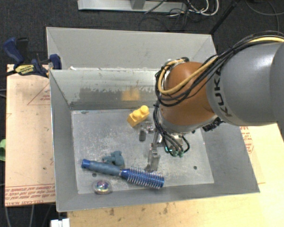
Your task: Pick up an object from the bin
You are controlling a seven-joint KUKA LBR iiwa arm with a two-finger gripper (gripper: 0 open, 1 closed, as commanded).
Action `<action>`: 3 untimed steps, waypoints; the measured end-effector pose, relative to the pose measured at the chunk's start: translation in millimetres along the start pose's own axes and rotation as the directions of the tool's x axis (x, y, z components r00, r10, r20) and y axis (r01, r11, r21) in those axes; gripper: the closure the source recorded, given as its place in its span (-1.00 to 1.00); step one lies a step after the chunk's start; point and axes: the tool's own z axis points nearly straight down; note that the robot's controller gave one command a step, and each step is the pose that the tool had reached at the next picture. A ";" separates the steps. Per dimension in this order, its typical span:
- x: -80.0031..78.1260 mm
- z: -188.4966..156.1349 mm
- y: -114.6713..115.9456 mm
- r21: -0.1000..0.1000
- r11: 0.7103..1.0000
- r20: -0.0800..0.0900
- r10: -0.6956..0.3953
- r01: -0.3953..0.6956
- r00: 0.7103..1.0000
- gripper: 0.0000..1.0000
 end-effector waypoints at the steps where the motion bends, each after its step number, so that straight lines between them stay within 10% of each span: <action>1: 29.9 78.2 16.9 0.001 0.969 0.006 -0.247 0.247 0.969 -1.00; 2: 30.1 79.6 16.1 0.001 0.969 0.007 -0.245 0.245 0.969 1.00; 3: 39.6 -114.6 5.6 0.004 0.949 0.016 -0.316 0.316 0.949 1.00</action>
Offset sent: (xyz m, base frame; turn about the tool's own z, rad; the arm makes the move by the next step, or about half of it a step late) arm -0.0311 0.0159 -0.0790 -0.2509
